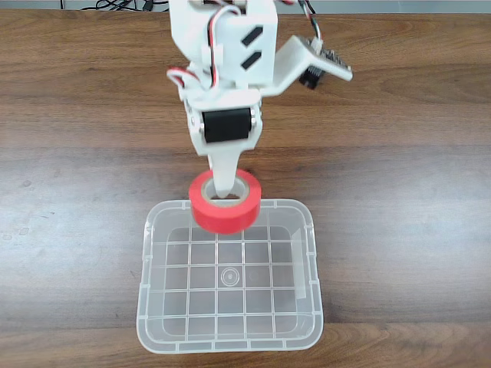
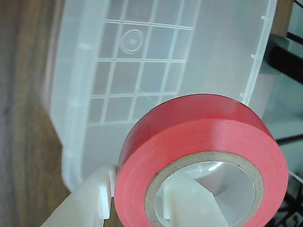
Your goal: Grab the tape and place it in the box.
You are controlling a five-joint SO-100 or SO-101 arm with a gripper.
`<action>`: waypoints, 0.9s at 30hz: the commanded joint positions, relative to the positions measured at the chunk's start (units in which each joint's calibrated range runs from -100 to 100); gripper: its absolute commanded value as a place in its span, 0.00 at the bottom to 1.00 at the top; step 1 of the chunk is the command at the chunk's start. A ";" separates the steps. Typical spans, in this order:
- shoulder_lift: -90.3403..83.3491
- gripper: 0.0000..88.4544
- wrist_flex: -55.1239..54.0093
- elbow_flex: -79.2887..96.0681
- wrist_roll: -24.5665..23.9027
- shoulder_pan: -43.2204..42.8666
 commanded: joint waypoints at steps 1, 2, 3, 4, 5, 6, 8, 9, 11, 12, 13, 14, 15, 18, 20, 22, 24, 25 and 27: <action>14.30 0.01 -0.55 -22.19 0.03 0.40; 17.03 0.02 -0.46 -24.47 0.08 0.33; 19.20 0.02 -0.37 -26.22 0.14 0.25; 21.46 0.02 -0.37 -27.97 0.19 0.18; 23.39 0.02 -0.37 -29.38 0.24 0.18; 25.24 0.02 -0.37 -30.60 0.24 -0.19; 28.05 0.02 -0.37 -32.09 0.35 -0.48; 29.26 0.02 -0.37 -32.71 0.35 -0.55; 30.63 0.02 -0.37 -33.23 0.35 -0.62; 31.03 0.02 -0.37 -33.41 0.35 -0.92; 31.43 0.02 -0.37 -33.41 0.35 -1.14; 31.67 0.02 -0.37 -33.41 0.35 -1.28; 31.83 0.02 -0.37 -33.41 0.35 -1.36; 31.91 0.10 -0.37 -33.32 0.29 -1.80; 31.91 0.15 -0.55 -33.32 0.29 -1.80; 31.91 0.16 -0.55 -33.32 0.29 -1.80; 31.91 0.16 -0.55 -33.32 0.29 -1.80; 31.91 0.16 -0.55 -33.32 0.29 -1.80; 31.91 0.16 -0.55 -33.32 0.29 -1.80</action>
